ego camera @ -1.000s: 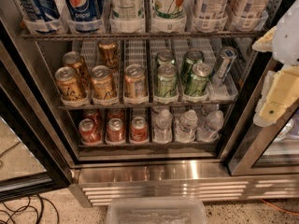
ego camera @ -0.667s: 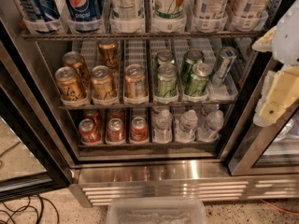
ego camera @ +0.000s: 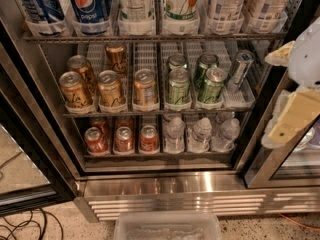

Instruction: Pick green can from middle shelf of fridge

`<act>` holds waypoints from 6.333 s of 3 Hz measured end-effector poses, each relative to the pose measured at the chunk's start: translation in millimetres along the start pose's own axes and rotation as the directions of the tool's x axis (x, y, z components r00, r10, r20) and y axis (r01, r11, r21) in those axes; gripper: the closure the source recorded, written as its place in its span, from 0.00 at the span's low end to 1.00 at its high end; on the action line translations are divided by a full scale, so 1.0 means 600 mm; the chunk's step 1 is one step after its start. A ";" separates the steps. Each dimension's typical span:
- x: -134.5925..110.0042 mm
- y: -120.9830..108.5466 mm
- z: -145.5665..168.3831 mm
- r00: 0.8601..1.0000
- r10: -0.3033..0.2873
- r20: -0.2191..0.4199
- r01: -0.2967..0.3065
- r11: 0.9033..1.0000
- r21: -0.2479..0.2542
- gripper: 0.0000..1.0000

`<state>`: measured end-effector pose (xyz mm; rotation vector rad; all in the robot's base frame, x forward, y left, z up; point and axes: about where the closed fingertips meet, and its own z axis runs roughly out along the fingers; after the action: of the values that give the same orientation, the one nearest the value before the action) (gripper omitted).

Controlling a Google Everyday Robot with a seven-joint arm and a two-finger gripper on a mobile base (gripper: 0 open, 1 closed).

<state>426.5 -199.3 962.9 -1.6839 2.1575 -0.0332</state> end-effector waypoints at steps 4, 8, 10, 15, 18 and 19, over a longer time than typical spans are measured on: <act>-0.058 0.055 0.129 0.857 0.038 0.513 -0.069 0.997 0.041 0.00; -0.102 0.061 0.173 0.752 0.041 0.658 -0.219 0.957 0.191 0.00; -0.131 0.067 0.228 0.643 0.051 0.764 -0.359 0.902 0.242 0.00; -0.156 0.020 0.279 0.591 0.013 0.806 -0.552 0.736 0.392 0.27; -0.166 -0.025 0.326 0.606 0.101 0.789 -0.671 0.598 0.439 0.29; -0.170 -0.042 0.323 0.591 0.079 0.803 -0.695 0.556 0.456 0.32</act>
Offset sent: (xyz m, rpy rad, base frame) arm -0.0128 0.0480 -0.0669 0.4763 -0.1487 0.0787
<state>532.6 -67.2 821.8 -0.4785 1.5134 -0.0943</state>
